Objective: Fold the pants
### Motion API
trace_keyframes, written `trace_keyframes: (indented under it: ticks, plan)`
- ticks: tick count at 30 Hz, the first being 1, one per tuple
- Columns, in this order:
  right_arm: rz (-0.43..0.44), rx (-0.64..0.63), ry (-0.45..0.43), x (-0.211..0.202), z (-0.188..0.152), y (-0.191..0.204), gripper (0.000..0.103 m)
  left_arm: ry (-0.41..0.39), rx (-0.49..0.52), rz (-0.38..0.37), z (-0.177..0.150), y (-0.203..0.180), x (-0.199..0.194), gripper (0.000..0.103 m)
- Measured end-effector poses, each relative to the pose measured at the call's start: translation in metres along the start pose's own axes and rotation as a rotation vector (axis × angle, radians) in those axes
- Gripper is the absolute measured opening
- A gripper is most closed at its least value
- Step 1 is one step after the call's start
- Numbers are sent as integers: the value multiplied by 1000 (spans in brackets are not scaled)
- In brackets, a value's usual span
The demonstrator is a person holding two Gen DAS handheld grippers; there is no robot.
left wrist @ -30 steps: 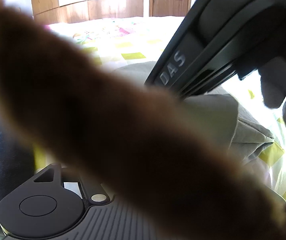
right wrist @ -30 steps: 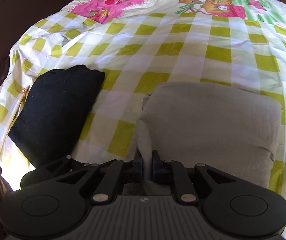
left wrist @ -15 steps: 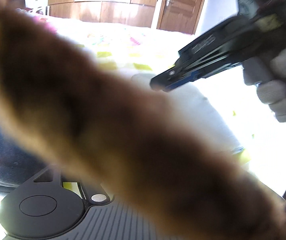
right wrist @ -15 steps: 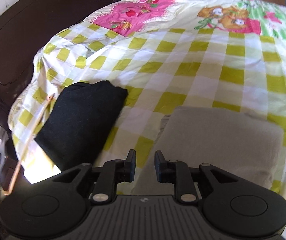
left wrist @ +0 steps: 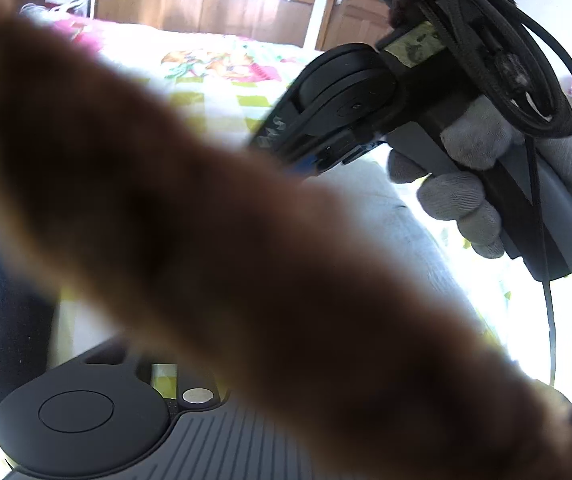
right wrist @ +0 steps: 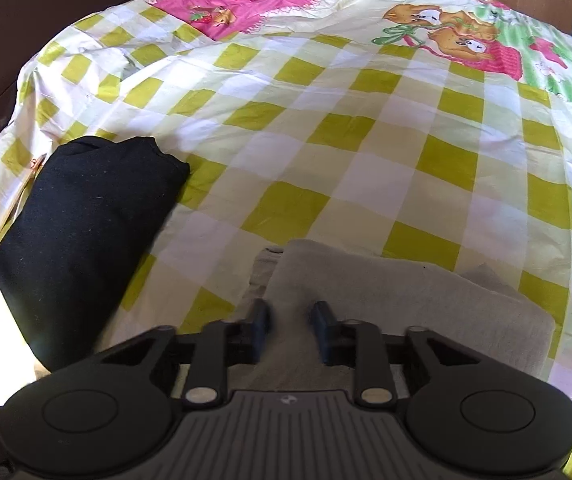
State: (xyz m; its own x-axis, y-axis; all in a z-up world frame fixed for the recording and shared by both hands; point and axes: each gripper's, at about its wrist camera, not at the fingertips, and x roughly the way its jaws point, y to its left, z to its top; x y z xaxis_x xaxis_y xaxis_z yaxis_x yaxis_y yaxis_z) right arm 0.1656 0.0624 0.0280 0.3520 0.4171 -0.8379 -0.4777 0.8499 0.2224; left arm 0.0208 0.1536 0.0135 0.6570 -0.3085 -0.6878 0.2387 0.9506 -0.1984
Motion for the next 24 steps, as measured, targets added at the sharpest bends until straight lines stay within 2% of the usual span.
trace_keyframes:
  ticks: [3,7,9,12,18,24]
  plan:
    - [16,40,-49,-22,-2,-7,21,-19,-16,-2,0,1,-7,21]
    - [40,64,-121,-59,1,-2,21,-57,-36,-27,2,1,-21,17]
    - [52,54,-146,-65,6,6,21,-81,-47,-35,2,3,-28,17]
    - [39,11,-137,-47,14,22,21,-92,-100,-25,-1,15,-27,17]
    - [46,-63,-38,25,8,45,21,-7,-178,10,-18,35,-6,17]
    - [56,-44,-52,57,-2,47,22,13,-205,23,-22,46,-2,18]
